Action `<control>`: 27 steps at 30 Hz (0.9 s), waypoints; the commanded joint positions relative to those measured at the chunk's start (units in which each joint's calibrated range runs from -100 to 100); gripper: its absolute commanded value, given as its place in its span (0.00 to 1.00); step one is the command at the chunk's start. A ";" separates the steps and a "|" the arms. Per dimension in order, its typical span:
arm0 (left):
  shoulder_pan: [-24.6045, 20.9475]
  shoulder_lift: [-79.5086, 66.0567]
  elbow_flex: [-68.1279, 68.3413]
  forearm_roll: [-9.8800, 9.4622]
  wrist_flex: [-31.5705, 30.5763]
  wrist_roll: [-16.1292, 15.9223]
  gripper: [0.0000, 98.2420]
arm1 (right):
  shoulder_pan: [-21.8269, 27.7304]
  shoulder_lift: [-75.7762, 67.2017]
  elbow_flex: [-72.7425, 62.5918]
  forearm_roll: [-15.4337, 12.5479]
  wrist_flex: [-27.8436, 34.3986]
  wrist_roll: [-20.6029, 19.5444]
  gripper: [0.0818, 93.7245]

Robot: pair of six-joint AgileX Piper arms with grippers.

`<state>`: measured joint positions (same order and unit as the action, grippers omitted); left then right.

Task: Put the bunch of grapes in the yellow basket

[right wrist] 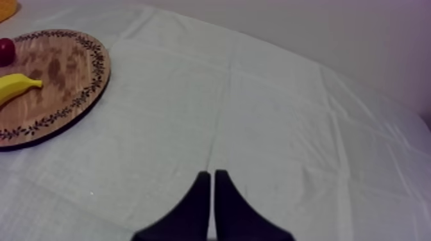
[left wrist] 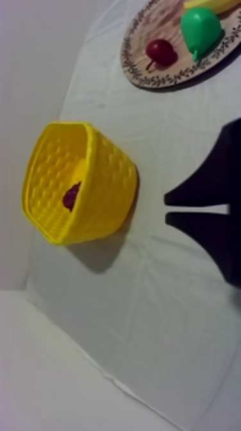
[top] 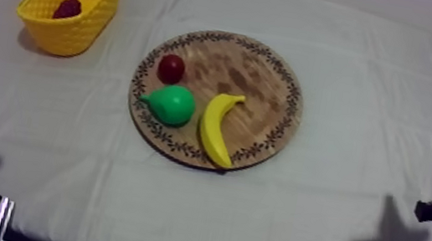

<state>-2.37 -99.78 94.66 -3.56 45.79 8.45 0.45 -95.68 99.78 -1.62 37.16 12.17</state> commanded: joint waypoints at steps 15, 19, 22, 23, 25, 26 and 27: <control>-0.27 -0.05 2.00 1.93 -3.32 -4.53 0.00 | 0.00 0.00 -0.01 -0.02 0.01 0.03 0.00; 0.26 -0.05 2.32 1.97 -4.12 -6.02 0.00 | 0.00 0.00 -0.01 -0.02 0.01 0.02 0.00; 0.90 -0.05 2.39 1.97 -4.32 -7.94 0.00 | 0.00 0.00 -0.01 -0.02 0.01 0.03 0.00; 1.01 -0.05 2.41 1.97 -4.36 -8.76 0.00 | 0.00 0.00 -0.01 -0.02 0.01 0.02 0.00; 1.13 -0.05 2.42 1.97 -4.42 -9.87 0.00 | 0.00 0.00 -0.01 -0.02 0.01 0.02 0.00; 1.15 -0.05 2.42 1.97 -4.43 -10.01 0.00 | 0.00 0.00 -0.01 -0.02 0.01 0.02 0.00; 1.16 -0.05 2.43 1.97 -4.44 -10.03 0.00 | 0.00 0.00 -0.01 -0.02 0.01 0.02 0.00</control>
<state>-1.23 -99.83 97.04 -1.60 41.38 -1.24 0.45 -95.68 99.78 -1.62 37.16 12.21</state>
